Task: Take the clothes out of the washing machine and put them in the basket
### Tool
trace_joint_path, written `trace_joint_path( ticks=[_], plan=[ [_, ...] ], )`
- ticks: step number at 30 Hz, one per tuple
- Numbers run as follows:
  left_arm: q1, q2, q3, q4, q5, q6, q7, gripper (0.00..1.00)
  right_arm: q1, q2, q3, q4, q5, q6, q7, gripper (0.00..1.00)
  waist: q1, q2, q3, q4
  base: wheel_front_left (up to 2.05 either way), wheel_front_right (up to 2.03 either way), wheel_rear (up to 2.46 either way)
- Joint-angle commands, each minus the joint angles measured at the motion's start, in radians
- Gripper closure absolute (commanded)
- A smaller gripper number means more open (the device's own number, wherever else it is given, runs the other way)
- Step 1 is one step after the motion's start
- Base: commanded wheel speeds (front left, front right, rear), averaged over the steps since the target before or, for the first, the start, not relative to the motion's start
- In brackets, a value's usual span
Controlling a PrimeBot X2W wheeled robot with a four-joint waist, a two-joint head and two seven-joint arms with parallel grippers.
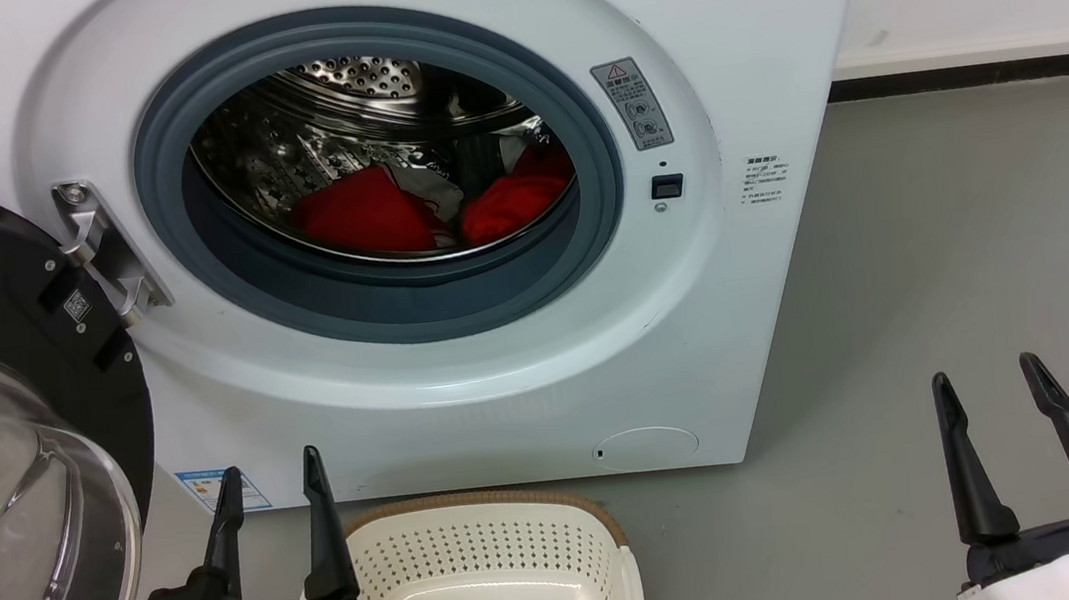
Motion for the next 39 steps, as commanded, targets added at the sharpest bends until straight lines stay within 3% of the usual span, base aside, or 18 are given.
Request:
trace_joint_path(
  ticks=[1,14,39],
  plan=[
    [0.005,0.001,-0.004,-0.010,0.020,0.006,-0.010,0.00,0.014,-0.005,-0.001,-0.013,-0.022,0.000,-0.008,0.00,0.0000,0.0000,0.001,0.000,0.00,0.00,0.00],
    [0.019,0.001,-0.016,-0.015,0.109,0.017,-0.033,0.00,0.026,-0.005,-0.005,-0.030,-0.110,0.000,-0.031,0.00,0.0000,0.0000,0.003,0.000,0.00,0.00,0.00],
    [0.019,0.001,0.000,0.012,0.090,0.013,-0.032,0.00,0.022,-0.005,-0.003,-0.008,-0.067,0.000,-0.029,0.00,0.0000,0.0000,0.002,-0.001,0.00,0.00,0.00]
  ],
)
